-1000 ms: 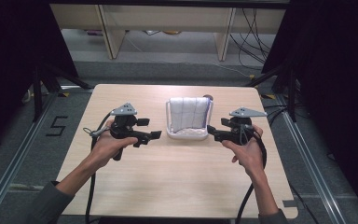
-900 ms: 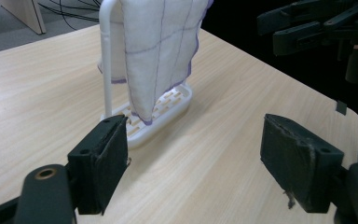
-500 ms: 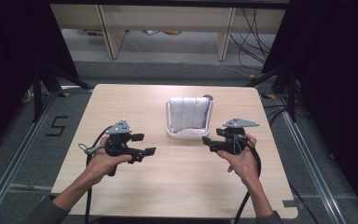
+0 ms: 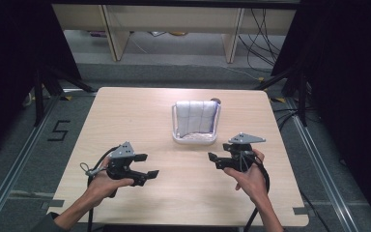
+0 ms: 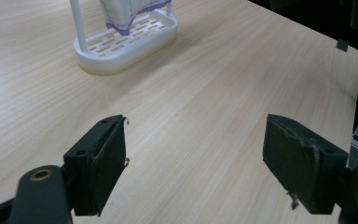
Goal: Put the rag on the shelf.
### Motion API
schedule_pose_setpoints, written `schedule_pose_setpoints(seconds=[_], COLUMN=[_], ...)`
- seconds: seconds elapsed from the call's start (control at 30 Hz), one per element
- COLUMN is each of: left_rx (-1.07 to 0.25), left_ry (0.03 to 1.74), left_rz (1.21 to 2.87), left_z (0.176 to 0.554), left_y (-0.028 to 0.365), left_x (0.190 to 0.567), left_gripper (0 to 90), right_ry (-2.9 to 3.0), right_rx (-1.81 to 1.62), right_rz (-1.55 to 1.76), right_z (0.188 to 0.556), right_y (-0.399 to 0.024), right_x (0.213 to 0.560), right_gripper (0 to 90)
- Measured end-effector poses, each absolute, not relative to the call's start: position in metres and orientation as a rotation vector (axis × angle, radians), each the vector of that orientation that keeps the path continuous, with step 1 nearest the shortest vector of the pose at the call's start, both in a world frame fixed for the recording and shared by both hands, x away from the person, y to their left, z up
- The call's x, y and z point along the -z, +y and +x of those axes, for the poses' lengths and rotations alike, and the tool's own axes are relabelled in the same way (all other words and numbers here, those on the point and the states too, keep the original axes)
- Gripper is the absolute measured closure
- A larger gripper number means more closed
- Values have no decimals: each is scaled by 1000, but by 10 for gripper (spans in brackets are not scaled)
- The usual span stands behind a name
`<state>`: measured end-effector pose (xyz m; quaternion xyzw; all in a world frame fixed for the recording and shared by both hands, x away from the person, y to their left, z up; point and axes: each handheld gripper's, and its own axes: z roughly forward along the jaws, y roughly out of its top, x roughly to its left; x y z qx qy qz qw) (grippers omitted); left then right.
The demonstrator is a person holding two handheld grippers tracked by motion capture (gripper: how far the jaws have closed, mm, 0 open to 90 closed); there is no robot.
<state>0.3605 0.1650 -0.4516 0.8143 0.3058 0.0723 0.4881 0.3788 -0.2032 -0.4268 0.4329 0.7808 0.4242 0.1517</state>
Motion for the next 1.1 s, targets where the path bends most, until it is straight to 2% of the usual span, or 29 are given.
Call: schedule_pose_setpoints(seconds=[0.2,0.47,0.77,1.1], left_rx=[-151,-152,-160,-174], left_ry=[728,717,735,734], left_rz=[1975,1966,1968,1997], left_z=[351,340,330,318], left_y=[166,170,175,176], left_x=[454,464,471,483], left_gripper=[179,153,153,153], right_ry=[2258,2273,2276,2327], right_rx=[-1238,-1252,-1291,-1256], right_rz=[1262,1208,1193,1166], right_z=[365,352,333,316], right_y=[-201,-193,-189,-186], right_x=[437,447,454,470], right_gripper=[311,260,249,186])
